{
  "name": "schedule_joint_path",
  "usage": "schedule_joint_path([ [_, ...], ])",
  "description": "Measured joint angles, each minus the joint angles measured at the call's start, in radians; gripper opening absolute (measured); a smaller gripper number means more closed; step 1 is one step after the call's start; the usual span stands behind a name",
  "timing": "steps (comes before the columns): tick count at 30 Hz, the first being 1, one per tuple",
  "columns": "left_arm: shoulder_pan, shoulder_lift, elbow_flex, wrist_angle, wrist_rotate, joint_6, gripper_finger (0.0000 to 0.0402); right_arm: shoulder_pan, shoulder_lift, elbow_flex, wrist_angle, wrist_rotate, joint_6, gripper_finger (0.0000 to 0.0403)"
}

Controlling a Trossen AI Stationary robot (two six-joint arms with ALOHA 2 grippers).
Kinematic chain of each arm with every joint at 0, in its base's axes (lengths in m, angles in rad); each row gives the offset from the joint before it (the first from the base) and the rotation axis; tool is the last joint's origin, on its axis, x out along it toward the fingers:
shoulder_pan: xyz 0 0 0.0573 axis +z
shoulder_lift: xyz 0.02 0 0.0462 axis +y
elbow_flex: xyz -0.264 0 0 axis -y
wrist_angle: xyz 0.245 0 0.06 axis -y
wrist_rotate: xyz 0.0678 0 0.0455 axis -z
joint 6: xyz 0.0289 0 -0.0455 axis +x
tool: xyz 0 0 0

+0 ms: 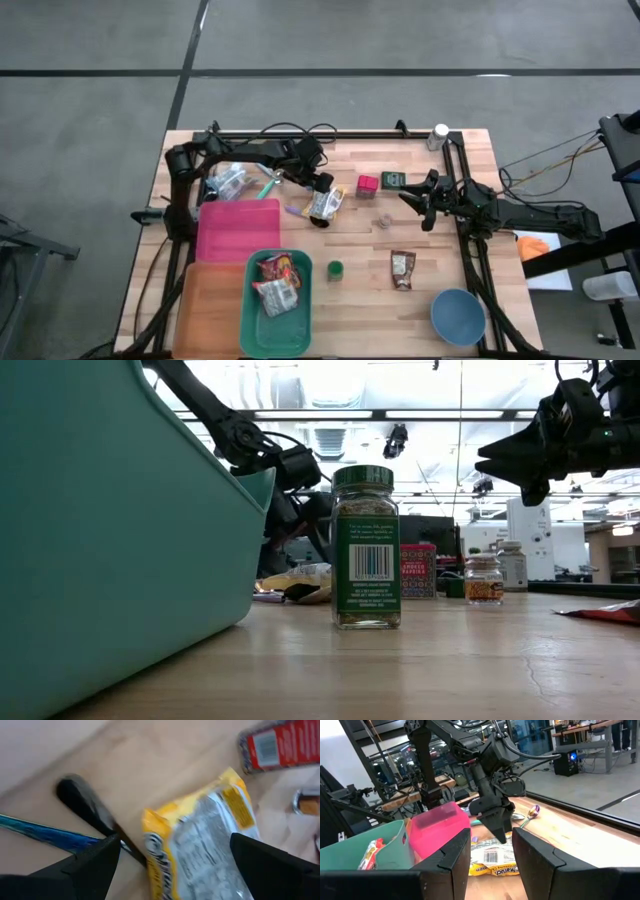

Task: Pick & Place Food Item
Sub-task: Put the yellow noodle pack into the green bin

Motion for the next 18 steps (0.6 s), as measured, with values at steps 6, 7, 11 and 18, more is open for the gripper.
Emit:
schedule_joint_path([
  [6,-0.013,0.001,0.0,0.01,0.023,0.022,0.0331,0.0,0.0,0.0,0.0,0.0,0.0,0.0142],
  [7,-0.014,0.001,0.0,0.01,0.023,0.023,0.0321,0.0,0.0,0.0,0.0,0.0,0.0,0.0142],
  [11,-0.015,0.001,0.0,0.011,0.023,0.023,0.0278,0.0,0.0,0.0,0.0,0.0,0.0,0.0142],
  [18,-0.014,0.001,0.0,0.019,0.023,0.023,0.0192,0.0,0.0,0.0,0.0,0.0,0.0,0.0142],
])
